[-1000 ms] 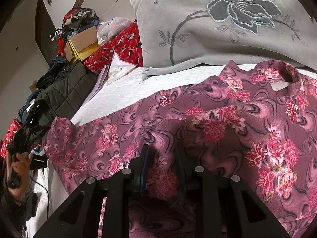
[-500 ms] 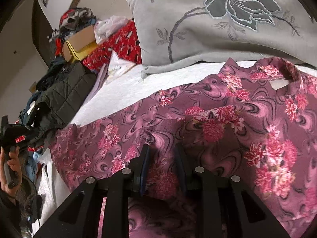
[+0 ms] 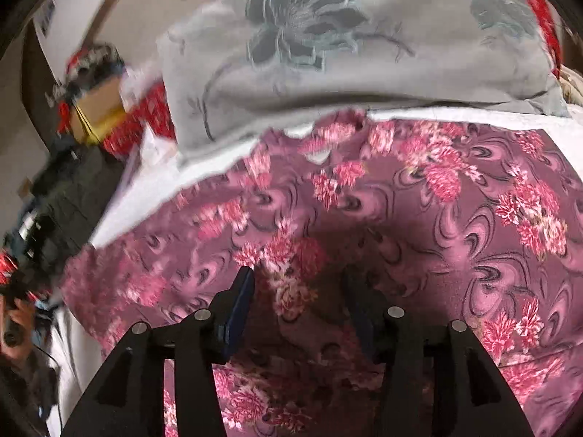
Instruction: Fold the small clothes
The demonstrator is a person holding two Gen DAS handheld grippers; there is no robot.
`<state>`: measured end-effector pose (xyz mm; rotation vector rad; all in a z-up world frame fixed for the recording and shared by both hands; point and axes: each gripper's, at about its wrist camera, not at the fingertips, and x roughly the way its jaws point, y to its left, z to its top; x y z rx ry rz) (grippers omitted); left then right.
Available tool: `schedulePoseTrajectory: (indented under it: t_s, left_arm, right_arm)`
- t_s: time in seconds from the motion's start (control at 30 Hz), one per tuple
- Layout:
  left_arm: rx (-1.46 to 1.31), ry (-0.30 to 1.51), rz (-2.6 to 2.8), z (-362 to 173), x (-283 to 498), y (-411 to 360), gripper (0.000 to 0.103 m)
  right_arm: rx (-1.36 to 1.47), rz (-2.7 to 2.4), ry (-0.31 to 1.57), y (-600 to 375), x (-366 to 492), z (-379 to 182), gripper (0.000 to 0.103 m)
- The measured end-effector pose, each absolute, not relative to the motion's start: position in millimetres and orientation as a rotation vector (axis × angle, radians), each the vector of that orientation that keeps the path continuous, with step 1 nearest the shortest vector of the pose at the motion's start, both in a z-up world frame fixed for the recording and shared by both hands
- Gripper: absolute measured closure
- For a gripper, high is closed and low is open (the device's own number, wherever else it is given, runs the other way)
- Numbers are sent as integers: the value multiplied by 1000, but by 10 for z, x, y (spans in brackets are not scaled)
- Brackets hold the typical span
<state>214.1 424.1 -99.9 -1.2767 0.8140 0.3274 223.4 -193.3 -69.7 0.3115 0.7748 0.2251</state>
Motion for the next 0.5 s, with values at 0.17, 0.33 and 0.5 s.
schedulePoseTrajectory:
  t_s: [0.17,0.33,0.5]
  left_arm:
    - [-1175,778,309,-788,2409,4191,56]
    - [-1069,813,258,-603,2521,3990,96]
    - [-965,769,156,-171,2457,3585,96]
  right_arm:
    - [243,239,780,-1805,2252,-673,37]
    - [280,254,785,-1852,2257,-636,37]
    - [318,211,776,-2032,2147,-542,37]
